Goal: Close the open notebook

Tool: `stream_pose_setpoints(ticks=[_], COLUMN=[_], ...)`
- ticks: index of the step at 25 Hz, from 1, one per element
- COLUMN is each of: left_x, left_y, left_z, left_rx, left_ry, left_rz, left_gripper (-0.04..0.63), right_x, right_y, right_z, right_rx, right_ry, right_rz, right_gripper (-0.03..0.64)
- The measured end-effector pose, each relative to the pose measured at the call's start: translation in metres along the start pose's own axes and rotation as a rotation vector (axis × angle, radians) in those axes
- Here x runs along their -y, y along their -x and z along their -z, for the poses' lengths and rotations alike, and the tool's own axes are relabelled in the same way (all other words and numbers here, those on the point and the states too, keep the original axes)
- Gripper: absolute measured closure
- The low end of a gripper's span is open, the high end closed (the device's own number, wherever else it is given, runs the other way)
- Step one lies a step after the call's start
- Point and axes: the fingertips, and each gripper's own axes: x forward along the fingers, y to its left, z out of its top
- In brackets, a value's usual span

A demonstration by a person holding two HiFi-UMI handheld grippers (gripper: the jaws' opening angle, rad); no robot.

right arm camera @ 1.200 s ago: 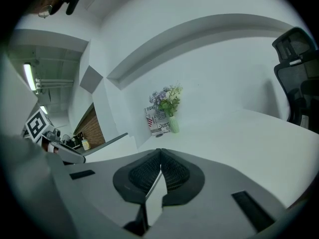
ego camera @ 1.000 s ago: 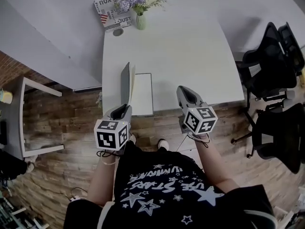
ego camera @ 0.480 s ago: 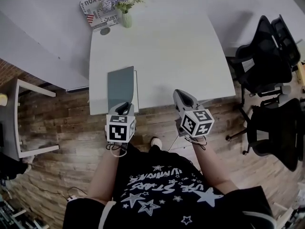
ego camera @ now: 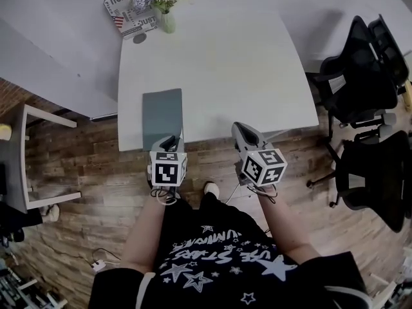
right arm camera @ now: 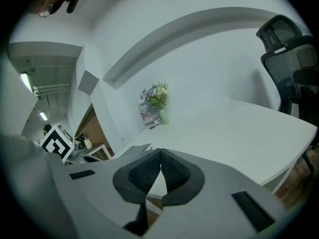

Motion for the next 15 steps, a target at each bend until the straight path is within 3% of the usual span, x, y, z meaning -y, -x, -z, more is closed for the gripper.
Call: stream_pose_setpoints(ticks=[6, 11, 15], left_x=[0.007, 0.015, 0.014], left_y=[-0.005, 0.000, 0.024], left_z=[0.006, 0.012, 0.013], left_rx=[-0.004, -0.009, 0.048], left_ry=[-0.036, -0.004, 0.002], left_rz=[0.020, 0.107, 0.138], left_gripper=[0.493, 0.338, 0.310], right_x=[-0.005, -0.017, -0.028], right_y=[0.003, 0.012, 0.029], right_z=[0.006, 0.006, 0.006], right_rx=[0.007, 0.016, 0.038], right_ry=[-0.012, 0.001, 0.014], right_rz=[0.013, 0.031, 0.071], right_gripper=[0.614, 0.614, 0.614])
